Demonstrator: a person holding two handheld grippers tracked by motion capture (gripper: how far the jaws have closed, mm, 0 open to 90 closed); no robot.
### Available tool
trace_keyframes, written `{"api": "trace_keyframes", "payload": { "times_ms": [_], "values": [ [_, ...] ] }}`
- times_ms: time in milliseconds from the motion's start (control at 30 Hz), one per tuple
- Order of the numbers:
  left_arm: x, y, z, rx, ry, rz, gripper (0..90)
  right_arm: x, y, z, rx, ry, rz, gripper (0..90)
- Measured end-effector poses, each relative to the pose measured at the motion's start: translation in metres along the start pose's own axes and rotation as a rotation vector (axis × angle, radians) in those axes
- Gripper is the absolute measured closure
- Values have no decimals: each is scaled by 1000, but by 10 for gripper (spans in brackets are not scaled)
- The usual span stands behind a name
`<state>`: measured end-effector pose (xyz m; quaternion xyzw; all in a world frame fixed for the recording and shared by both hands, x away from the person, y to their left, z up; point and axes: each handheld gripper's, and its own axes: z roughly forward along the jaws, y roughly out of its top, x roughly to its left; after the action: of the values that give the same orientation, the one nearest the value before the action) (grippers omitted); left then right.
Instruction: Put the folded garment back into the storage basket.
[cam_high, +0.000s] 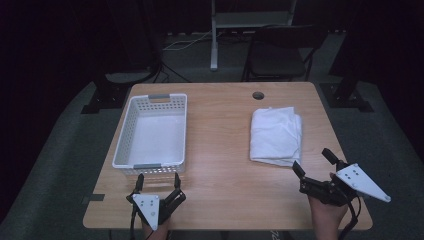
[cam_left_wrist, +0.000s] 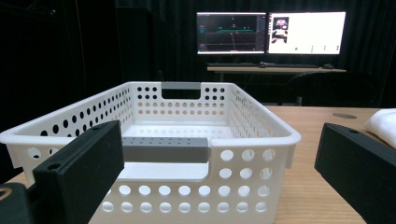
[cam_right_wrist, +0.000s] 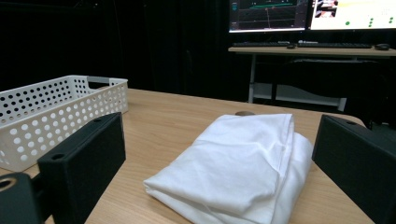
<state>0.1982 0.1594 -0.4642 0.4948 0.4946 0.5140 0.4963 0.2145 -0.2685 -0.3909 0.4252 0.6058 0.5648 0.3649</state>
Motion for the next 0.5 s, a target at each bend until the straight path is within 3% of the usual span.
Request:
{"api": "trace_keyframes", "payload": {
  "times_ms": [500],
  "values": [
    [0,0,0,1,3,0,22,-12,30,19,14,12,6,24]
  ]
}}
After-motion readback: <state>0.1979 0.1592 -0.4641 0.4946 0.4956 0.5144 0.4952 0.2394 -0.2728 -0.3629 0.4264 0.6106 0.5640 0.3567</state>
